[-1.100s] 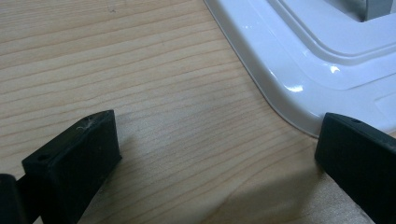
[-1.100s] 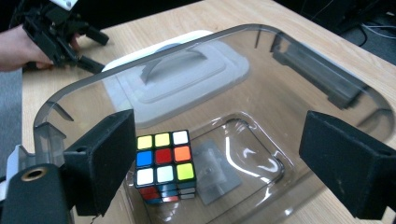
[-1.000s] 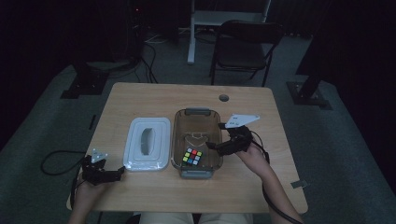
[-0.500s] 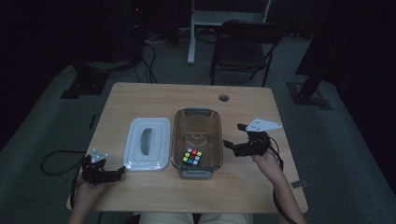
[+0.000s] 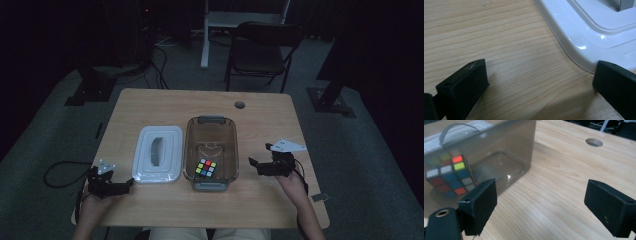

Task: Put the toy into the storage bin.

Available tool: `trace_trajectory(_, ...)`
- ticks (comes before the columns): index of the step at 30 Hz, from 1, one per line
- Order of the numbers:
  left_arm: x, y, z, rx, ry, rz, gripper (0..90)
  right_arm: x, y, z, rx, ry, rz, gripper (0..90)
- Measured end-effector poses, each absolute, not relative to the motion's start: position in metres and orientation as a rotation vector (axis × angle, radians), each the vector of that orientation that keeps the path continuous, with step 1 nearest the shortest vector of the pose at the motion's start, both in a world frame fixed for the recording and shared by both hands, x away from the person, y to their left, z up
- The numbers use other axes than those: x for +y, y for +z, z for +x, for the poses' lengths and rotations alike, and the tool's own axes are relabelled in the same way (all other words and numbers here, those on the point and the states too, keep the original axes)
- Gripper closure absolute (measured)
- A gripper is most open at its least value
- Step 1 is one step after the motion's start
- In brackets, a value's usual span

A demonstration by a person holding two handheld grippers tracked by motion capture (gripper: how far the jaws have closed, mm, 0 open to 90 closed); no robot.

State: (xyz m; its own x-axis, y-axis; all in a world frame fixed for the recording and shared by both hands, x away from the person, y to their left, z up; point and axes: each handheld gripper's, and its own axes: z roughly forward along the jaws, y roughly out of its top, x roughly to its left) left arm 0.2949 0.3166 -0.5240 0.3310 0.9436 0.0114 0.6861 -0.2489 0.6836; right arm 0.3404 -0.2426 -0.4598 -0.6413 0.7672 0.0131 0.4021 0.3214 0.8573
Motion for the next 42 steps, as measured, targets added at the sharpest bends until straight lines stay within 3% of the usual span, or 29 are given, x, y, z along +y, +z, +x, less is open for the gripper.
trace_trajectory(16, 0.317, -0.524, 0.295, 1.427, 0.577, 2.020, 0.5, -0.248, -0.516, 0.338, 2.154, 1.075, 1.206, 10.8)
trace_trajectory(42, 0.315, -0.524, 0.295, 1.447, 0.582, 2.007, 0.5, -0.250, -0.527, 0.343, 2.196, 0.941, 1.331, 11.5)
